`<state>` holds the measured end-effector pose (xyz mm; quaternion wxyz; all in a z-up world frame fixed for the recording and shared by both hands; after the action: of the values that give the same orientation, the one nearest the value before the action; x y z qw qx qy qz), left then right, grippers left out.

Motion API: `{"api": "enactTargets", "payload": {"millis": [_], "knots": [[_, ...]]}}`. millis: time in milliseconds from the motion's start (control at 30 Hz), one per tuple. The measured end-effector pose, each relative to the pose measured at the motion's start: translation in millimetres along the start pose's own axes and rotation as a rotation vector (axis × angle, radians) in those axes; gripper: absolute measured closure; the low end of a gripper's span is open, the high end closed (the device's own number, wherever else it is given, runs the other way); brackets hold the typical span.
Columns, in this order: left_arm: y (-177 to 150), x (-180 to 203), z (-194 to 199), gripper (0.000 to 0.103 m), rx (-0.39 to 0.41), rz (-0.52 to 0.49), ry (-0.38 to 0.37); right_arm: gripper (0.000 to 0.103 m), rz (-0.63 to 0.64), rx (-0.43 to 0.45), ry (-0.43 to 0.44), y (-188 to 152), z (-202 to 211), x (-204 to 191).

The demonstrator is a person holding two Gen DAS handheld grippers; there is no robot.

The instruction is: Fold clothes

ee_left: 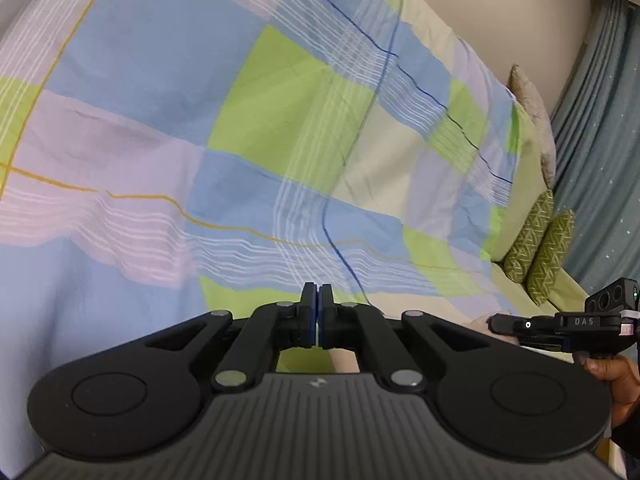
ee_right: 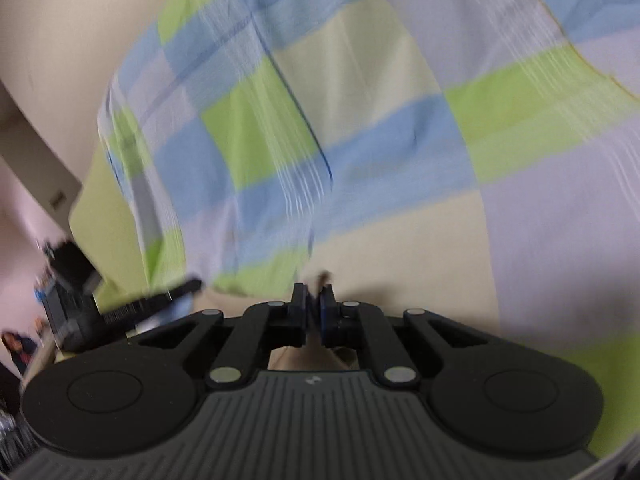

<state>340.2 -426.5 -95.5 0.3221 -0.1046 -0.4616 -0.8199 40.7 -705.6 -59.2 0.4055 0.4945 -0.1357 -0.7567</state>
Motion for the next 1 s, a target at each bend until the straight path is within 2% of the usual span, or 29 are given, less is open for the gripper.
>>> {"api": "enactTargets", "payload": {"millis": [67, 100, 200, 267, 367, 400, 467, 500, 533, 600, 667, 733, 767, 867, 1000], "knots": [[-0.6, -5.5, -5.1, 0.103, -0.004, 0.001, 0.021, 0.094, -0.003, -0.001, -0.02, 3.6, -4.5, 2.7], [-0.8, -9.7, -6.3, 0.103, 0.0, 0.011, 0.035, 0.093, -0.028, 0.044, -0.056, 5.5, -0.9, 10.2], [0.3, -22.8, -6.7, 0.103, 0.014, 0.051, 0.059, 0.091, -0.128, 0.142, -0.051, 7.2, 12.6, 31.4], [1.0, -25.6, -1.3, 0.103, 0.019, 0.067, 0.063, 0.088, -0.122, 0.134, -0.088, 5.9, 14.7, 36.6], [-6.9, -14.9, 16.5, 0.103, 0.006, 0.033, 0.055, 0.073, -0.051, 0.067, -0.117, -9.9, 21.6, 28.2], [-13.6, -6.8, 24.4, 0.103, -0.005, -0.005, 0.065, 0.067, -0.03, 0.056, -0.124, -15.7, 25.9, 24.4], [-28.9, 10.8, 40.4, 0.091, -0.036, -0.098, 0.088, 0.066, 0.014, 0.032, -0.126, -39.1, 41.0, 12.1], [-38.4, 20.0, 49.0, 0.077, -0.049, -0.16, 0.105, 0.066, 0.03, 0.024, -0.129, -47.1, 45.6, 7.7], [-48.9, 32.5, 59.4, 0.068, -0.06, -0.221, 0.119, 0.066, 0.083, 0.003, -0.147, -62.9, 53.3, -2.8], [-83.6, 68.6, 86.0, 0.066, -0.1, -0.416, 0.144, 0.065, 0.164, -0.025, -0.176, -84.1, 67.6, -16.1], [-118.0, 100.8, 108.0, 0.066, -0.144, -0.598, 0.15, 0.065, 0.314, -0.061, -0.234, -119.5, 89.4, -43.9], [-152.8, 128.3, 125.3, 0.066, -0.191, -0.755, 0.153, 0.065, 0.378, -0.083, -0.254, -136.2, 99.8, -58.7], [-167.3, 138.4, 131.7, 0.065, -0.211, -0.809, 0.141, 0.065, 0.47, -0.113, -0.293, -159.5, 109.3, -75.0], [-193.9, 152.2, 135.7, 0.065, -0.272, -0.852, 0.152, 0.065, 0.536, -0.146, -0.348, -186.3, 121.9, -90.5], [-209.4, 150.2, 128.7, 0.066, -0.317, -0.856, 0.187, 0.063, 0.469, -0.136, -0.33, -200.6, 135.6, -90.1]]}}
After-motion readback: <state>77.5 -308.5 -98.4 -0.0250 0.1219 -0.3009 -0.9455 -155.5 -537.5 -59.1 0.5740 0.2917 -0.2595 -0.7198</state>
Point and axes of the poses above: each gripper's, at about its wrist camera, not at the fingertips, and z roughly against the way its jaws point, x to its right, y to its top, the point moved 4 cm from there along -z, roughly the way its jaws point, and after that the axes turned 11 degrees about -x, right-handed, at the moved point
